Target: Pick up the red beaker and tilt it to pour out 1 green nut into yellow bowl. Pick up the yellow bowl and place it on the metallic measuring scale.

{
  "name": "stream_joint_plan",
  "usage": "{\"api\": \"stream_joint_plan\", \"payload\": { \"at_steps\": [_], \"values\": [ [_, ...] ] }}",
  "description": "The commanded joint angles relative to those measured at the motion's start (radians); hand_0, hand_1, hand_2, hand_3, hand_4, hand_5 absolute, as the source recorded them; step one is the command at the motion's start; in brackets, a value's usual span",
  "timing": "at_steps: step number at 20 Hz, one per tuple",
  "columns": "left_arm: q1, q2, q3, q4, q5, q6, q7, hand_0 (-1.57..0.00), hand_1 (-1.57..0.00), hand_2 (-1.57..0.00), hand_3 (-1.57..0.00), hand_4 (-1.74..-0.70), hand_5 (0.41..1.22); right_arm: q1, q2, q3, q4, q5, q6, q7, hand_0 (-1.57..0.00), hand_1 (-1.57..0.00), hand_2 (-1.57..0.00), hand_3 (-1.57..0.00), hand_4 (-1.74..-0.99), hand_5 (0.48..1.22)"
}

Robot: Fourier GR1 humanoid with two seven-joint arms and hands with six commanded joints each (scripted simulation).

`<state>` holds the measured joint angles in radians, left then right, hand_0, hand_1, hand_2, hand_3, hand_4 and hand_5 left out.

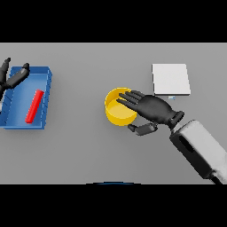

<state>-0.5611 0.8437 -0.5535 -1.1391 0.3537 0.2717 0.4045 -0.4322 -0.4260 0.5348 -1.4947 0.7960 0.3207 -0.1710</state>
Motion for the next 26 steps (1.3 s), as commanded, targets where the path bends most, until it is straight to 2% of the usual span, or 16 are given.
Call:
{"api": "stream_joint_plan", "payload": {
  "at_steps": [1, 3, 5, 9, 13, 17, 19, 21, 22, 23, 24, 26],
  "values": [
    [-0.004, 0.0, 0.004, 0.005, 0.005, -0.004, 0.008, 0.0, 0.0, 0.0, 0.0, -0.72, 0.682, -0.022, -0.009, 0.019, 0.019, 0.014, 0.015, -0.021, 0.0, 0.0, 0.0, 0.0, -1.211, 0.704],
    [0.005, 0.011, 0.005, -0.021, 0.009, 0.003, 0.011, 0.0, 0.0, 0.0, 0.0, -0.72, 0.687, -0.061, -0.014, 0.057, 0.054, 0.036, 0.049, -0.056, 0.0, 0.0, 0.0, 0.0, -1.215, 0.704],
    [0.017, 0.02, 0.011, -0.028, 0.017, -0.002, 0.001, 0.0, 0.0, 0.0, 0.0, -0.72, 0.687, -0.094, 0.0, 0.093, 0.091, 0.06, 0.089, -0.034, 0.0, 0.0, 0.0, 0.0, -1.223, 0.705],
    [0.025, 0.014, 0.015, -0.023, 0.02, 0.004, -0.014, 0.0, 0.0, 0.0, 0.0, -0.72, 0.688, -0.17, 0.034, 0.143, 0.197, 0.109, 0.1, -0.023, 0.0, 0.0, 0.0, 0.0, -1.231, 0.703],
    [0.023, 0.003, 0.012, -0.015, 0.017, 0.009, -0.015, 0.0, 0.0, 0.0, 0.0, -0.72, 0.684, -0.233, 0.048, 0.178, 0.279, 0.132, 0.128, -0.042, 0.0, 0.0, 0.0, 0.0, -1.266, 0.72],
    [0.025, 0.025, 0.023, -0.028, 0.027, -0.005, -0.021, 0.0, 0.0, 0.0, 0.0, -0.72, 0.688, -0.255, 0.06, 0.196, 0.305, 0.132, 0.176, -0.043, 0.0, 0.0, 0.0, 0.0, -1.29, 0.746],
    [0.038, 0.013, 0.021, -0.02, 0.027, -0.001, -0.039, 0.0, 0.0, 0.0, 0.0, -0.72, 0.686, -0.244, 0.075, 0.186, 0.311, 0.122, 0.173, -0.022, 0.0, 0.0, 0.0, 0.0, -1.305, 0.763],
    [0.038, 0.015, 0.02, -0.023, 0.024, 0.003, -0.037, 0.0, 0.0, 0.0, 0.0, -0.71, 0.686, -0.254, 0.089, 0.176, 0.328, 0.113, 0.191, 0.001, 0.0, -0.02, -0.02, -0.04, -1.336, 0.81],
    [0.037, 0.022, 0.024, -0.032, 0.031, -0.004, -0.038, 0.0, 0.0, 0.0, 0.0, -0.71, 0.689, -0.252, 0.096, 0.18, 0.328, 0.115, 0.195, 0.005, -0.11, -0.1, -0.09, -0.1, -1.36, 0.842],
    [0.038, 0.029, 0.03, -0.034, 0.033, -0.003, -0.041, 0.0, 0.0, 0.0, 0.0, -0.71, 0.691, -0.251, 0.093, 0.182, 0.332, 0.117, 0.196, -0.005, -0.29, -0.24, -0.18, -0.17, -1.387, 0.873],
    [0.038, 0.026, 0.032, -0.027, 0.036, -0.004, -0.039, 0.0, 0.0, 0.0, 0.0, -0.72, 0.692, -0.246, 0.089, 0.188, 0.32, 0.122, 0.195, -0.007, -0.54, -0.47, -0.31, -0.26, -1.42, 0.943],
    [0.035, 0.03, 0.033, -0.029, 0.038, -0.008, -0.033, 0.0, 0.0, 0.0, 0.0, -0.72, 0.692, -0.257, 0.083, 0.189, 0.326, 0.119, 0.197, -0.035, -0.91, -0.87, -0.69, -0.46, -1.512, 1.043]
  ]
}}
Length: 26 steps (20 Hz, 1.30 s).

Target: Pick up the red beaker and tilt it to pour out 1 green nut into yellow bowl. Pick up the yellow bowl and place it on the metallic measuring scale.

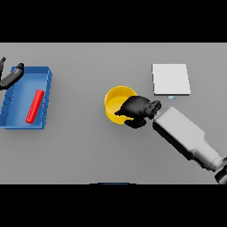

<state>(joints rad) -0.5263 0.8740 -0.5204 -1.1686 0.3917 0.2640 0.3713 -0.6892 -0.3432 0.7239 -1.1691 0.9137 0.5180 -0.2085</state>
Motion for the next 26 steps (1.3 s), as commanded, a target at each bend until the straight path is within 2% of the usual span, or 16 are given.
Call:
{"api": "stream_joint_plan", "payload": {
  "at_steps": [1, 3, 5, 8, 10, 14, 17, 19, 23, 26],
  "values": [
    [0.0, 0.007, 0.001, -0.007, 0.0, 0.0, 0.004, 0.0, 0.0, 0.0, 0.0, -0.72, 0.693, -0.003, 0.001, -0.003, 0.0, -0.005, 0.012, 0.001, -1.05, -1.01, -0.87, -0.57, -1.552, 1.079],
    [0.014, 0.002, -0.005, -0.024, -0.001, 0.009, -0.005, 0.0, 0.0, 0.0, 0.0, -0.72, 0.696, 0.004, -0.007, -0.002, 0.004, -0.005, -0.02, -0.038, -1.23, -1.21, -1.12, -0.83, -1.614, 1.13],
    [0.0, -0.002, -0.007, -0.007, -0.004, 0.001, 0.004, 0.0, 0.0, 0.0, 0.0, -0.73, 0.698, 0.006, -0.009, 0.005, 0.004, 0.0, -0.035, -0.043, -1.36, -1.34, -1.19, -1.04, -1.66, 1.163],
    [-0.004, 0.002, -0.008, -0.003, -0.004, -0.007, 0.012, 0.0, 0.0, 0.0, 0.0, -0.72, 0.697, 0.006, -0.01, -0.002, -0.002, 0.0, -0.042, -0.041, -1.46, -1.45, -1.26, -1.22, -1.699, 1.191],
    [0.012, 0.007, -0.005, -0.011, -0.001, -0.007, -0.008, 0.0, 0.0, 0.0, 0.0, -0.72, 0.695, 0.011, -0.006, -0.011, 0.001, 0.0, -0.058, -0.04, -1.5, -1.5, -1.31, -1.25, -1.714, 1.202],
    [0.001, 0.004, -0.007, -0.002, -0.004, -0.009, 0.007, 0.0, 0.0, 0.0, 0.0, -0.72, 0.696, 0.01, -0.025, -0.048, -0.03, -0.024, -0.03, -0.007, -1.54, -1.54, -1.33, -1.34, -1.73, 1.213],
    [0.002, 0.001, -0.007, 0.001, -0.006, -0.007, -0.001, 0.0, 0.0, 0.0, 0.0, -0.72, 0.693, 0.014, -0.052, -0.085, -0.101, -0.058, 0.02, 0.03, -1.56, -1.56, -1.39, -1.28, -1.735, 1.217],
    [-0.003, -0.004, -0.014, 0.001, -0.013, -0.007, 0.001, 0.0, 0.0, 0.0, 0.0, -0.72, 0.692, 0.012, -0.08, -0.112, -0.151, -0.075, 0.042, 0.034, -1.56, -1.56, -1.43, -1.23, -1.737, 1.218],
    [-0.004, 0.005, -0.012, -0.011, -0.012, -0.01, 0.004, 0.0, 0.0, 0.0, 0.0, -0.71, 0.686, 0.013, -0.134, -0.165, -0.2, -0.079, 0.039, 0.078, -1.57, -1.57, -1.48, -1.17, -1.74, 1.22],
    [0.006, 0.011, -0.01, -0.027, -0.008, 0.0, 0.011, 0.0, 0.0, 0.0, 0.0, -0.72, 0.688, 0.034, -0.154, -0.176, -0.219, -0.078, 0.036, 0.07, -1.56, -1.57, -1.52, -1.16, -1.74, 1.22]
  ]
}}
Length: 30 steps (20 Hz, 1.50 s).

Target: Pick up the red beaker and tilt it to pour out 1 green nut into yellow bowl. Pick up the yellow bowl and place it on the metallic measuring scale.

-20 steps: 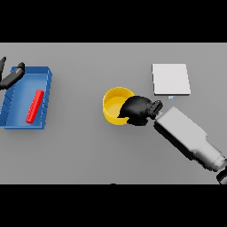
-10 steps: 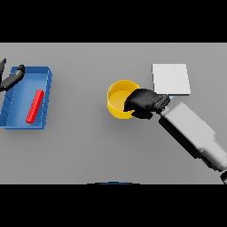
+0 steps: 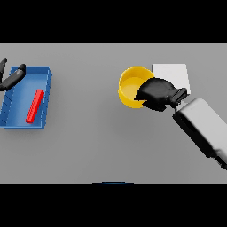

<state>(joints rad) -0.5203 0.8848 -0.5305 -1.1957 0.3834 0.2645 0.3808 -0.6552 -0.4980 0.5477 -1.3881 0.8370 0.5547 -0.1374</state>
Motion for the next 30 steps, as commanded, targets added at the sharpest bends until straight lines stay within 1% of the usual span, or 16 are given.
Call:
{"api": "stream_joint_plan", "payload": {
  "at_steps": [1, 5, 7, 8, 9, 10, 11, 12, 15, 17, 18, 19, 24, 27, 29, 30],
  "values": [
    [-0.001, -0.004, -0.002, 0.006, -0.003, 0.001, 0.003, 0.0, 0.0, 0.0, 0.0, -0.72, 0.694, -0.007, -0.002, -0.016, -0.004, -0.001, -0.002, 0.02, -1.56, -1.57, -1.53, -1.16, -1.74, 1.22],
    [0.01, 0.006, 0.0, -0.011, 0.003, 0.0, 0.001, 0.0, 0.0, 0.0, 0.0, -0.73, 0.715, -0.03, -0.039, -0.055, 0.058, 0.009, -0.061, -0.002, -1.57, -1.57, -1.54, -1.15, -1.741, 1.221],
    [0.016, 0.008, -0.005, -0.024, 0.001, 0.01, 0.019, 0.0, 0.0, 0.0, 0.0, -0.73, 0.717, -0.044, -0.04, -0.075, 0.115, 0.007, -0.085, -0.001, -1.57, -1.57, -1.53, -1.15, -1.741, 1.221],
    [0.003, 0.006, -0.008, -0.025, 0.0, 0.012, 0.046, 0.0, 0.0, 0.0, 0.0, -0.73, 0.72, -0.053, -0.039, -0.084, 0.147, 0.01, -0.102, 0.004, -1.57, -1.57, -1.53, -1.15, -1.741, 1.221],
    [0.0, 0.01, 0.0, -0.011, 0.005, 0.006, 0.048, 0.0, 0.0, 0.0, 0.0, -0.73, 0.724, -0.056, -0.043, -0.09, 0.176, 0.011, -0.117, -0.005, -1.57, -1.57, -1.54, -1.15, -1.741, 1.221],
    [-0.001, 0.006, 0.006, 0.001, 0.012, -0.004, 0.037, 0.0, 0.0, 0.0, 0.0, -0.73, 0.727, -0.063, -0.05, -0.097, 0.216, 0.016, -0.143, -0.033, -1.57, -1.57, -1.54, -1.14, -1.741, 1.221],
    [-0.003, 0.003, 0.001, -0.005, 0.01, -0.002, 0.044, 0.0, 0.0, 0.0, 0.0, -0.74, 0.73, -0.076, -0.055, -0.101, 0.25, 0.025, -0.165, -0.037, -1.57, -1.57, -1.54, -1.14, -1.741, 1.221],
    [0.004, 0.002, 0.003, -0.004, 0.01, 0.003, 0.038, 0.0, 0.0, 0.0, 0.0, -0.74, 0.734, -0.068, -0.066, -0.107, 0.265, 0.031, -0.184, -0.052, -1.57, -1.57, -1.55, -1.15, -1.741, 1.221],
    [0.012, 0.027, 0.002, -0.044, 0.011, 0.006, 0.049, 0.0, 0.0, 0.0, 0.0, -0.73, 0.734, -0.097, -0.05, -0.131, 0.36, 0.044, -0.214, -0.031, -1.57, -1.57, -1.54, -1.15, -1.741, 1.221],
    [0.003, 0.013, -0.006, -0.015, -0.002, 0.004, 0.054, 0.0, 0.0, 0.0, 0.0, -0.72, 0.725, -0.105, -0.041, -0.141, 0.437, 0.052, -0.252, -0.063, -1.57, -1.57, -1.5, -1.17, -1.741, 1.221],
    [0.011, 0.018, -0.007, -0.025, -0.001, 0.007, 0.055, 0.0, 0.0, 0.0, 0.0, -0.72, 0.72, -0.106, -0.038, -0.146, 0.464, 0.054, -0.264, -0.064, -1.57, -1.57, -1.49, -1.2, -1.741, 1.221],
    [0.01, 0.025, -0.001, -0.028, 0.004, 0.003, 0.053, 0.0, 0.0, 0.0, 0.0, -0.72, 0.717, -0.118, -0.029, -0.153, 0.496, 0.056, -0.27, -0.056, -1.57, -1.57, -1.47, -1.24, -1.741, 1.221],
    [0.011, 0.024, -0.005, -0.039, 0.007, 0.003, 0.068, 0.0, 0.0, 0.0, 0.0, -0.72, 0.71, -0.146, -0.009, -0.178, 0.63, 0.057, -0.294, -0.094, -1.57, -1.57, -1.42, -1.35, -1.741, 1.221],
    [0.01, 0.02, -0.005, -0.035, 0.006, 0.003, 0.058, 0.0, 0.0, 0.0, 0.0, -0.73, 0.713, -0.144, 0.012, -0.194, 0.662, 0.049, -0.279, -0.086, -1.53, -1.57, -1.38, -1.44, -1.741, 1.221],
    [0.011, 0.024, -0.004, -0.034, 0.007, -0.002, 0.057, 0.0, 0.0, 0.0, 0.0, -0.73, 0.712, -0.152, 0.013, -0.201, 0.674, 0.048, -0.272, -0.094, -1.42, -1.57, -1.36, -1.49, -1.741, 1.221],
    [0.016, 0.021, -0.004, -0.037, 0.011, 0.001, 0.06, 0.0, 0.0, 0.0, 0.0, -0.73, 0.713, -0.154, 0.017, -0.203, 0.679, 0.049, -0.273, -0.092, -1.4, -1.57, -1.37, -1.43, -1.741, 1.221]
  ]
}}
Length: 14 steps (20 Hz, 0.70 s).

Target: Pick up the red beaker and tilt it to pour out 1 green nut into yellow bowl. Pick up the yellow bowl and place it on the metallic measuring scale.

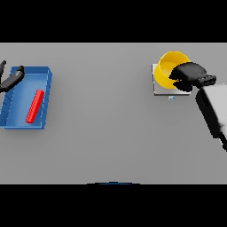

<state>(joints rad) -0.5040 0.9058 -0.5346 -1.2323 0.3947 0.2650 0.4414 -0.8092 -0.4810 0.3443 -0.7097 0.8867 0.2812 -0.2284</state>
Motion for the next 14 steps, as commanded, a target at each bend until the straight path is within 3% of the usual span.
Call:
{"api": "stream_joint_plan", "payload": {
  "at_steps": [1, 2, 3, 5, 7, 10, 12, 14],
  "values": [
    [-0.007, -0.002, -0.001, 0.013, -0.003, -0.006, -0.001, 0.0, 0.0, 0.0, 0.0, -0.73, 0.715, 0.0, -0.001, -0.002, -0.001, 0.0, 0.008, 0.001, -1.4, -1.57, -1.39, -1.36, -1.741, 1.221],
    [-0.012, -0.006, -0.001, 0.016, -0.001, -0.009, 0.003, 0.0, 0.0, 0.0, 0.0, -0.73, 0.717, 0.0, 0.0, -0.007, 0.001, -0.002, 0.014, -0.001, -1.33, -1.46, -1.42, -1.2, -1.741, 1.221],
    [-0.019, -0.008, -0.001, 0.021, -0.004, -0.007, 0.006, 0.0, 0.0, 0.0, 0.0, -0.73, 0.72, -0.003, 0.001, -0.012, 0.005, -0.004, 0.021, -0.004, -1.13, -1.32, -1.33, -1.06, -1.701, 1.221],
    [-0.019, -0.017, 0.001, 0.039, -0.005, -0.009, -0.007, 0.0, 0.0, 0.0, 0.0, -0.73, 0.728, -0.001, 0.007, -0.022, 0.007, -0.017, 0.034, 0.003, -0.72, -0.98, -1.04, -0.83, -1.619, 1.072],
    [-0.011, -0.019, -0.005, 0.026, -0.007, -0.004, -0.007, 0.0, 0.0, 0.0, 0.0, -0.73, 0.723, 0.003, -0.001, -0.018, 0.01, -0.014, 0.053, 0.011, -0.46, -0.7, -0.8, -0.67, -1.563, 0.971],
    [-0.018, -0.015, 0.0, 0.033, -0.009, -0.006, -0.016, 0.0, 0.0, 0.0, 0.0, -0.72, 0.708, -0.004, -0.016, -0.005, 0.014, -0.001, 0.059, -0.009, -0.24, -0.38, -0.52, -0.53, -1.501, 0.877],
    [-0.024, -0.024, -0.003, 0.05, -0.012, -0.009, -0.009, 0.0, 0.0, 0.0, 0.0, -0.72, 0.703, 0.0, -0.017, 0.007, 0.018, 0.01, 0.045, -0.03, -0.15, -0.24, -0.37, -0.45, -1.469, 0.842],
    [-0.018, -0.025, 0.0, 0.043, -0.008, -0.001, -0.017, 0.0, 0.0, 0.0, 0.0, -0.72, 0.699, -0.011, -0.01, 0.006, 0.025, 0.009, 0.061, -0.014, -0.1, -0.16, -0.25, -0.38, -1.442, 0.814]
  ]
}}
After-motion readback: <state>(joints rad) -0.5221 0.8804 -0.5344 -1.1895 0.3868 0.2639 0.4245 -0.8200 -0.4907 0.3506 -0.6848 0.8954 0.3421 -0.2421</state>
